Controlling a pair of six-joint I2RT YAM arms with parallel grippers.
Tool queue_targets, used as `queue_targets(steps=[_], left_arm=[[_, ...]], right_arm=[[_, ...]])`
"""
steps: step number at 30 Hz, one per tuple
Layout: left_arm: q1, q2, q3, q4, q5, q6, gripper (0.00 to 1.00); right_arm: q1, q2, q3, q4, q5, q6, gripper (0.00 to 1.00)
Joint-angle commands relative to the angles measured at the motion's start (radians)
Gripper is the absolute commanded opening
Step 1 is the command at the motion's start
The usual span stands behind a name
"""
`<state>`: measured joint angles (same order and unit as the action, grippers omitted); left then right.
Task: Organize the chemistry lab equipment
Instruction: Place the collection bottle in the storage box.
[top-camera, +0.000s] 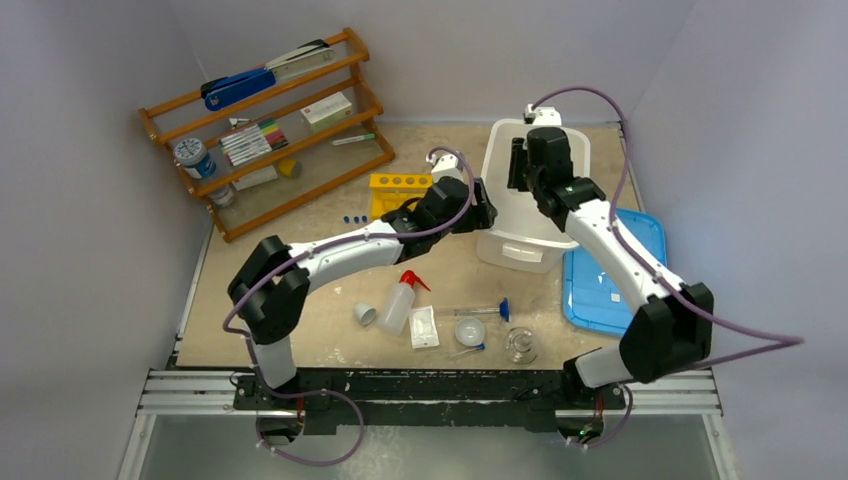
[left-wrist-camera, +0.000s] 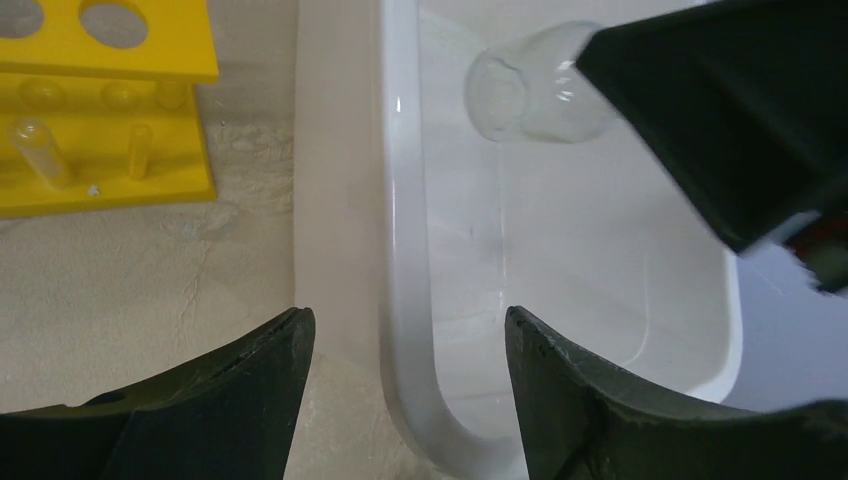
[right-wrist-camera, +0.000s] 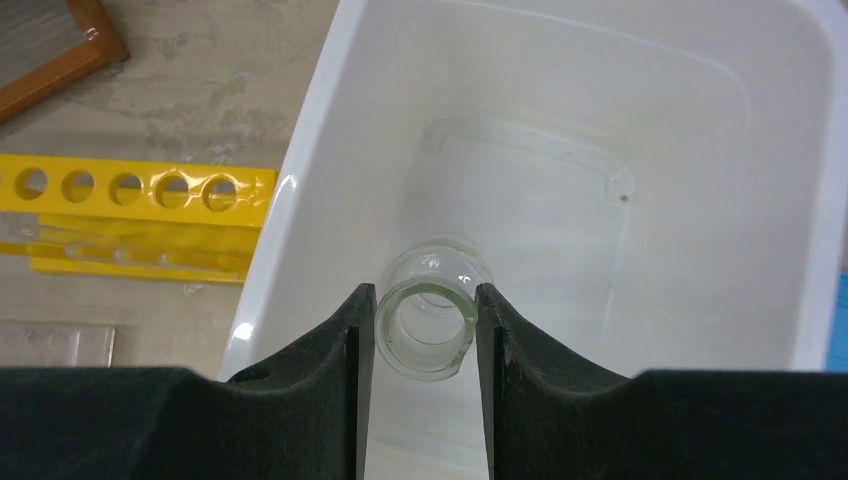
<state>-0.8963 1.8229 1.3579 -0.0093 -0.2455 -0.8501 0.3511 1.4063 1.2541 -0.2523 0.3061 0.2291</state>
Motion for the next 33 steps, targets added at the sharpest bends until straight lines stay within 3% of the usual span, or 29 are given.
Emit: queue_targets(steps=[1,13,26,30,33], left_arm=[[0.002,-0.130,-0.021,0.060,-0.033,0.040,0.70],[0.005,-0.307,-0.056,-0.005,-0.090,0.109,0.74],[0.013,-0.361,-0.084,-0.027,-0.107,0.132,0.77],[0.016,-0.365,-0.091,-0.029,-0.107,0.131,0.78],[0.017,-0.366,-0.094,-0.033,-0.107,0.132,0.78]], right_arm=[[-0.026,0.083,0.015,0.182,-0.089,-0.022,0.00],[-0.072,0.318,0.101,0.200,-0.156,-0.004,0.00],[-0.080,0.403,0.077,0.233,-0.178,0.025,0.01],[-0.080,0.403,0.070,0.242,-0.178,0.027,0.05],[-0.080,0.401,0.069,0.238,-0.166,0.026,0.16]])
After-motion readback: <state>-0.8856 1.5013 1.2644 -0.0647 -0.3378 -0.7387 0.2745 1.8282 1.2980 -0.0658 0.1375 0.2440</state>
